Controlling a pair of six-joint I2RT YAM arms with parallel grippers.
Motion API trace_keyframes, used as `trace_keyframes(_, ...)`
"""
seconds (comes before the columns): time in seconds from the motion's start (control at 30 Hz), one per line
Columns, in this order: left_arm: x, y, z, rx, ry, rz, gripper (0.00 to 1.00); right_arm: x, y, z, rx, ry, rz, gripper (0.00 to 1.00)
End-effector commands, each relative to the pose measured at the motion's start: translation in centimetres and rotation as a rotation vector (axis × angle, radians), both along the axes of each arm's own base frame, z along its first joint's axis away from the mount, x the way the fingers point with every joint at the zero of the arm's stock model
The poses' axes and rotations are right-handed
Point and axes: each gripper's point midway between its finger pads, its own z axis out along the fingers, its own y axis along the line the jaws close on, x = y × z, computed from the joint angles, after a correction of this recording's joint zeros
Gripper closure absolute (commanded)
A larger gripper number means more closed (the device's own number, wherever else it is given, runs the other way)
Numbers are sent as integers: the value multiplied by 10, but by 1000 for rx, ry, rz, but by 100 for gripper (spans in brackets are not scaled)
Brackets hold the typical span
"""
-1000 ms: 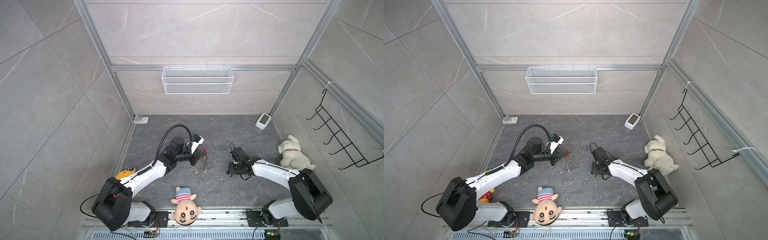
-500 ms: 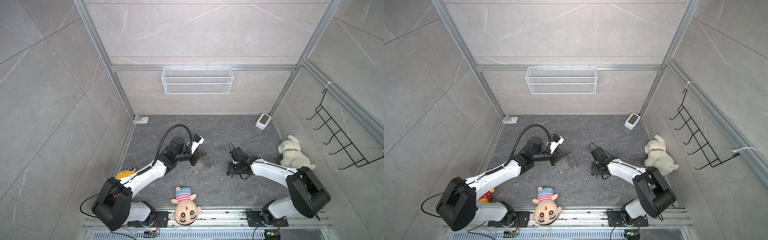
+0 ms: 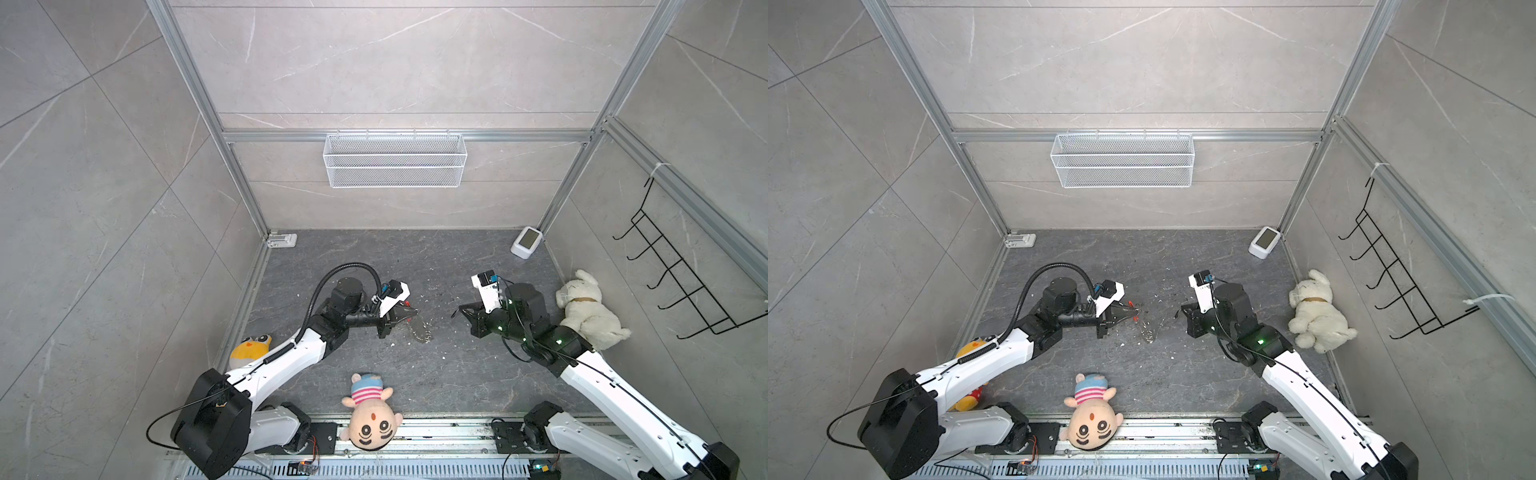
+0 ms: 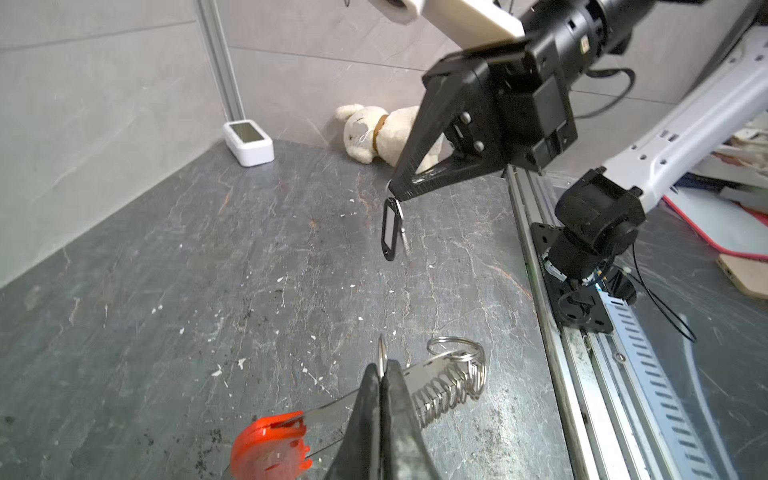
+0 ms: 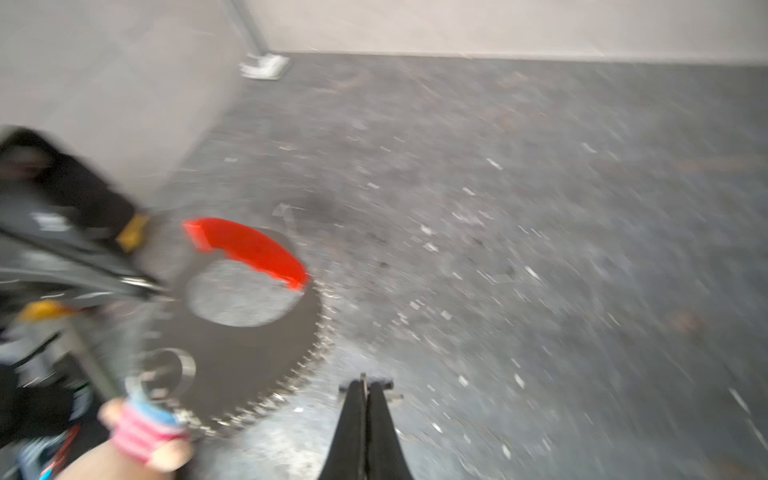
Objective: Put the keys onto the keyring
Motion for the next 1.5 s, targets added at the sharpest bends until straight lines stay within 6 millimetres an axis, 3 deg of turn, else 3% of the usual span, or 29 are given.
trace_keyframes(0.0,-16,-5,48,-83,-199,-123,100,-37,40,28,110,49,330,100)
trace_keyframes(0.17,-16,-7,57,-90,-205,-144,100,-35,50,46,145,28,382,100)
trace_keyframes(0.37,-17,-7,58,-78,-214,-149,100,-49,57,56,190,49,469,100)
trace_keyframes(0.67,-17,-12,63,-95,-189,-181,100,-44,69,52,199,81,495,100)
trace_keyframes(1.2,-14,-16,53,-84,-162,-178,100,-30,87,62,248,68,509,100)
trace_keyframes(1.47,-14,-16,53,-86,-160,-177,100,-19,87,50,185,87,457,100)
